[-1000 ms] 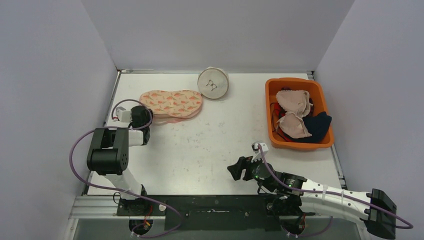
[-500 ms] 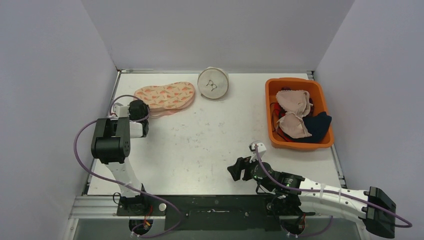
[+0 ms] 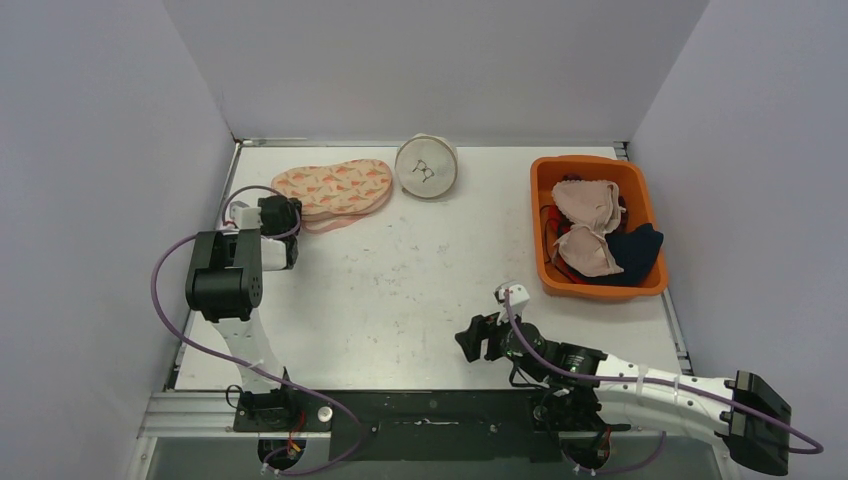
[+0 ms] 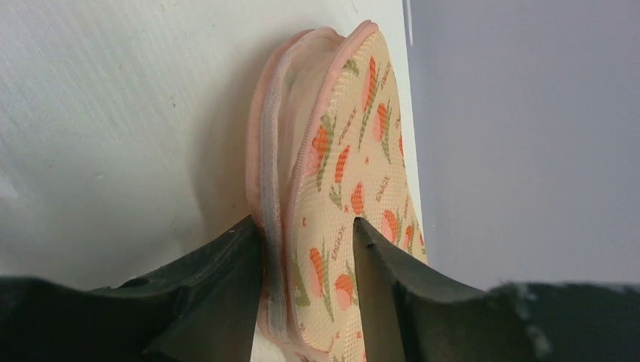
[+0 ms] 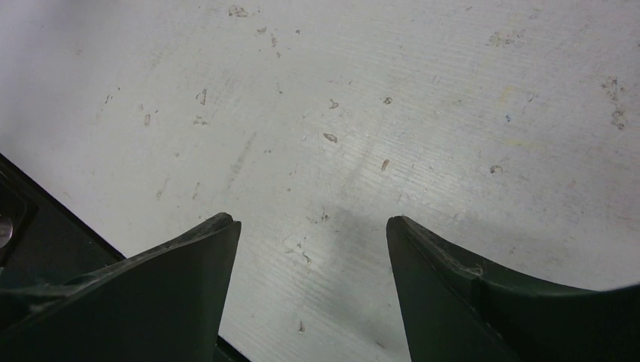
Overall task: Unzip the laundry bag and remove the bra
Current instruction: Move the laundry bag to the center of the board.
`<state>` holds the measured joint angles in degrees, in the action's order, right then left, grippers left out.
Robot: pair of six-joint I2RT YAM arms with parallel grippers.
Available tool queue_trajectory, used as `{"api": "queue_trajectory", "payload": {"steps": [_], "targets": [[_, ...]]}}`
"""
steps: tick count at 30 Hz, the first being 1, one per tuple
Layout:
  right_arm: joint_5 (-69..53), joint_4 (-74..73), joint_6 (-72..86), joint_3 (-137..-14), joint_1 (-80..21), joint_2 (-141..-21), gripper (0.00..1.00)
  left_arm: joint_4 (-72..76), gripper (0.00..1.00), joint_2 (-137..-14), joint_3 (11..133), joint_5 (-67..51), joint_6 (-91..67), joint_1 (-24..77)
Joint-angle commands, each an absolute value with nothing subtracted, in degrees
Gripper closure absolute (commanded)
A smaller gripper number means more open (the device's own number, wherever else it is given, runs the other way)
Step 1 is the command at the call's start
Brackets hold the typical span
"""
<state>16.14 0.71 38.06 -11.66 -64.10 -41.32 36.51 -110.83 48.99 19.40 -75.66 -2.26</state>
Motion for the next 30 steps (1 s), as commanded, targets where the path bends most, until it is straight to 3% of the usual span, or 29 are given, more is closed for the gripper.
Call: {"api": "queue_trajectory", "payload": {"steps": [1,11,15,24,27,30], "targets": [[16.19,2.07,35.83,-15.27,-63.65,-41.80,0.27,37.44,0.52,-107.37,48.36,17.22,-75.46,-2.74],[17.20,-2.73,34.79,-19.52,-63.55,-41.25,0.23,29.79,0.22,-90.03,38.69,18.71,-74.08,-2.52],[19.51,-4.86,32.25,-24.53,-63.39,-42.32,0.20,21.14,0.17,-76.59,35.89,19.59,-71.62,-0.68],[21.64,-3.21,24.34,-43.38,-58.34,-56.05,0.18,-8.31,0.12,-45.40,32.28,24.22,-65.35,20.47],[23.95,1.20,25.46,-46.24,-52.98,-60.93,0.18,-16.68,0.05,-37.43,32.05,26.15,-61.89,26.71],[17.67,10.00,28.08,-45.84,-45.38,-66.47,0.16,-22.94,0.04,-33.86,31.84,27.59,-58.19,31.28]]}}
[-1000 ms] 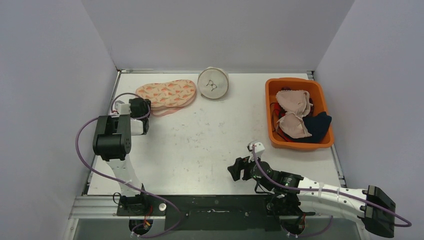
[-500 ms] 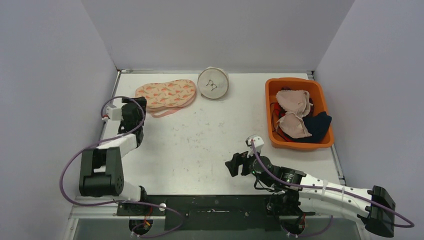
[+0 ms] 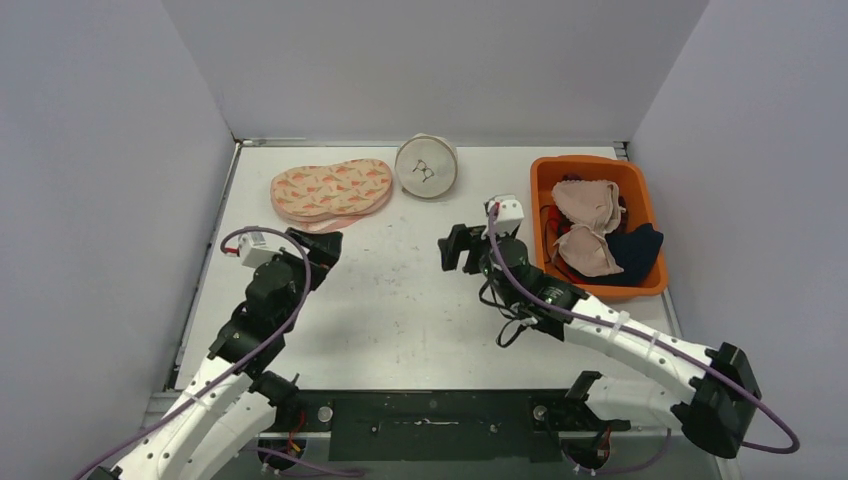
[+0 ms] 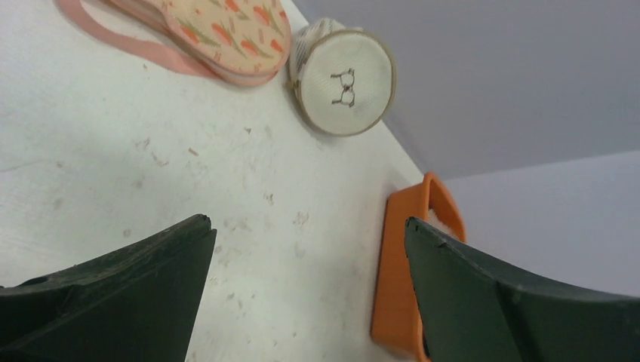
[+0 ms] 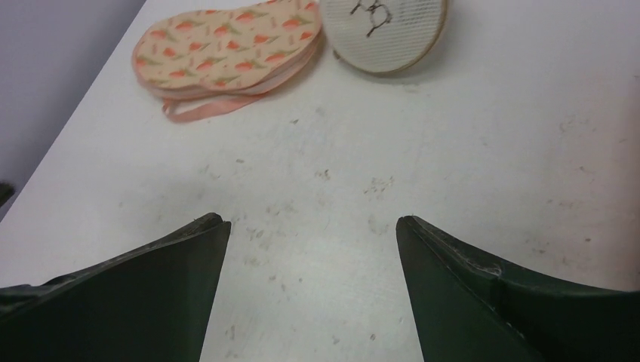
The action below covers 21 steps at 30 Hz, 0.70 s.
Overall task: Unzip the laundry bag and remove the bra
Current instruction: Move the laundry bag to the center of the board.
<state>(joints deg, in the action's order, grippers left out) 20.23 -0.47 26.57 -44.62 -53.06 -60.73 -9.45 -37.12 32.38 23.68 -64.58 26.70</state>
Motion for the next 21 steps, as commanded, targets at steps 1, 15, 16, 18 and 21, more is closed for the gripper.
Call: {"api": "queue_trajectory", "payload": {"steps": [1,15,16,18,21], "targets": [[14.90,11.95,30.26,-46.79,-42.56,-68.82,0.16,-23.95,0.04,-33.45,31.22,28.11,-57.35,32.45],[4.76,35.87,30.90,-54.62,-25.05,-95.67,0.18,-30.27,0.04,-22.37,27.67,27.64,-54.24,35.77],[4.51,36.59,30.45,-55.57,-24.46,-97.38,0.18,-29.91,0.04,-21.40,27.22,27.36,-54.12,35.77],[4.61,37.50,29.55,-57.83,-23.56,-100.76,0.18,-28.74,0.04,-19.97,26.35,26.60,-53.69,35.77],[3.69,38.40,29.42,-62.11,-22.45,-106.58,0.18,-26.42,0.04,-18.75,25.02,26.00,-53.31,35.73]]}}
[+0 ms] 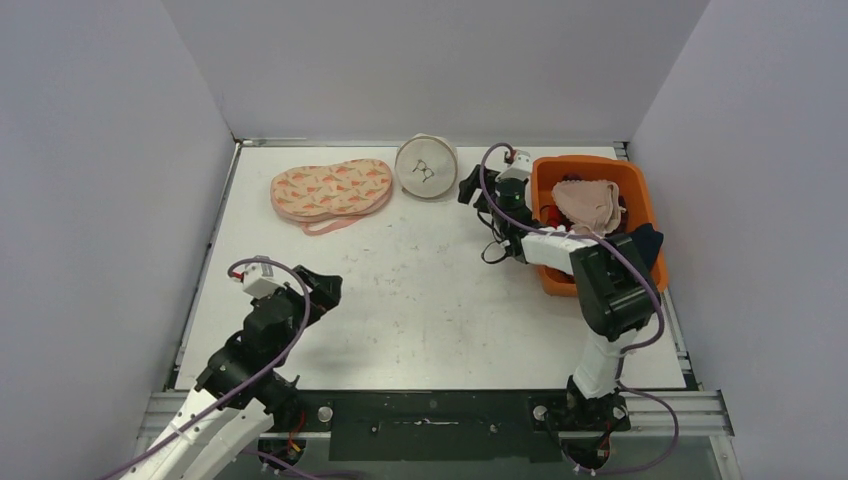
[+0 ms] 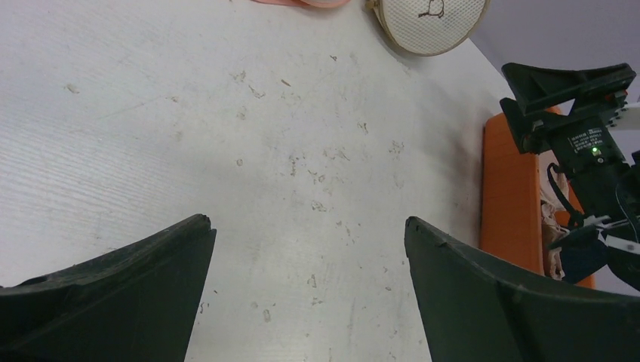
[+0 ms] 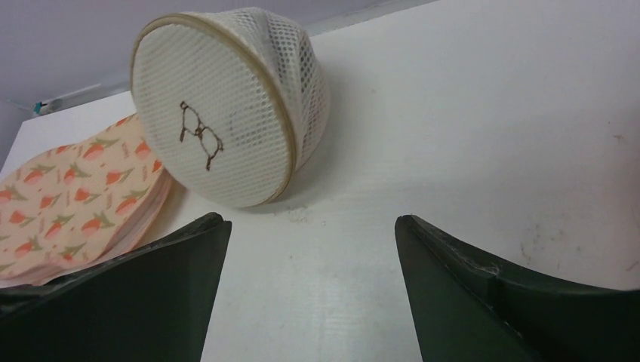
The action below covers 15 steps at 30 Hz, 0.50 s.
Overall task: Unzip the laundry bag and remove the bra
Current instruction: Move the laundry bag to the center of the board.
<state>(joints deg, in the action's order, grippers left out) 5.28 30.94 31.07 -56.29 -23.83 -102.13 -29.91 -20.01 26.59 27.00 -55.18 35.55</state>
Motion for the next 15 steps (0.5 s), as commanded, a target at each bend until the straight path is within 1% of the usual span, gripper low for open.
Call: {"api": "queue_trajectory", "payload": {"steps": [1,4,7,11,15], "targets": [[3.22,38.37,29.58,-63.73,-22.16,-108.49,0.18,-25.34,0.04,-18.46,24.64,25.67,-53.06,35.69],[2.16,38.99,30.13,-67.84,-21.78,-113.34,0.18,-21.34,0.04,-17.77,23.01,23.99,-51.32,35.68],[-1.51,40.41,30.75,-71.50,-21.70,-117.32,0.18,-18.93,0.03,-18.36,21.89,22.70,-50.26,35.68],[-5.58,41.86,31.69,-75.24,-21.71,-121.44,0.17,-18.05,0.03,-20.48,21.73,21.49,-49.53,35.68],[-6.45,41.26,31.93,-77.26,-21.57,-124.09,0.17,-18.58,0.03,-22.13,22.32,20.53,-49.17,35.68]]}}
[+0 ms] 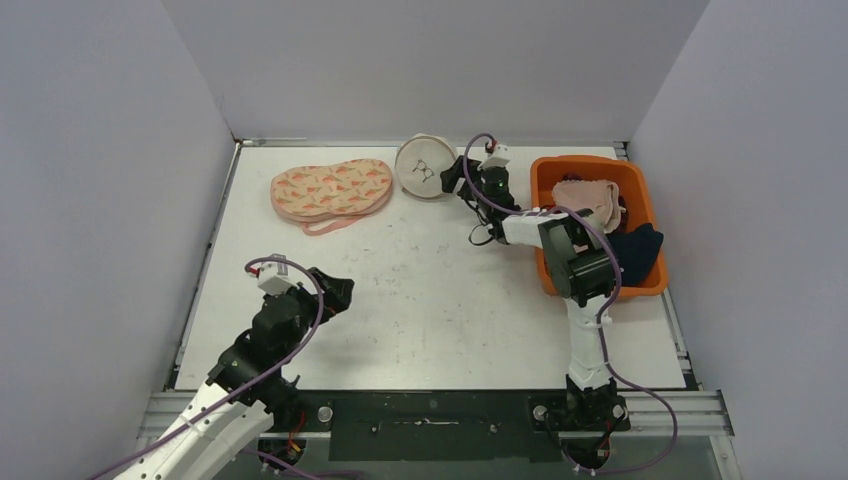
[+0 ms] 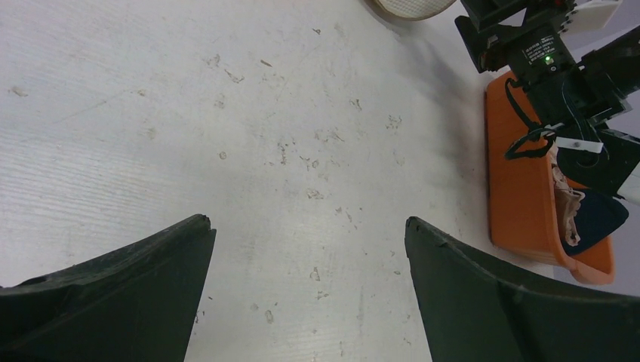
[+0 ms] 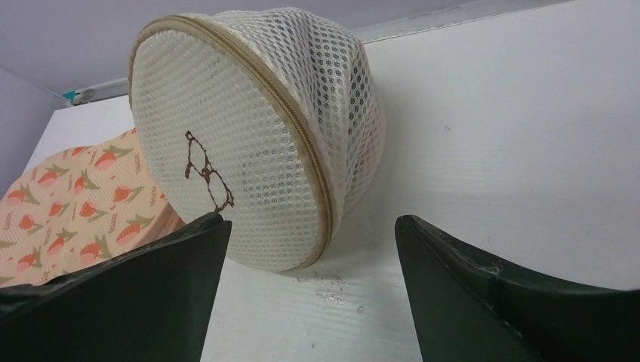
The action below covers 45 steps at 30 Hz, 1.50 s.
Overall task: Unzip the laundry bag and remove the bra
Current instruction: Move the laundry bag to the center of the board.
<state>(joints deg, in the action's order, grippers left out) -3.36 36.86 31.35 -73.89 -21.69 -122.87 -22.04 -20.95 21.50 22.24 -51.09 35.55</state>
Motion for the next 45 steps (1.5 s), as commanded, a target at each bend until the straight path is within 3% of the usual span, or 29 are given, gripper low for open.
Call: {"api": "queue_trajectory", "payload": {"steps": [1,5,14,25,32,45], "targets": [[-6.70,41.01,32.09,-77.68,-21.42,-124.63,0.18,-18.65,0.03,-22.27,22.28,20.51,-49.09,35.68],[-7.26,38.11,32.42,-80.69,-21.23,-126.57,0.23,-17.34,0.02,-22.17,21.16,20.27,-49.02,35.68],[-9.41,37.82,34.21,-82.85,-21.23,-128.33,0.51,-16.37,0.00,-22.94,20.98,20.41,-48.97,35.68],[-11.42,38.84,35.24,-80.87,-22.79,-122.88,0.94,-20.27,0.00,-20.25,21.08,22.64,-51.29,35.68],[-11.63,33.36,37.93,-76.76,-25.22,-109.83,0.95,-24.73,0.06,-19.34,24.02,25.36,-51.60,35.68],[-11.93,12.36,36.12,-57.64,-36.33,-71.45,0.95,-25.47,0.03,-17.04,27.68,26.12,-53.49,35.68]]}}
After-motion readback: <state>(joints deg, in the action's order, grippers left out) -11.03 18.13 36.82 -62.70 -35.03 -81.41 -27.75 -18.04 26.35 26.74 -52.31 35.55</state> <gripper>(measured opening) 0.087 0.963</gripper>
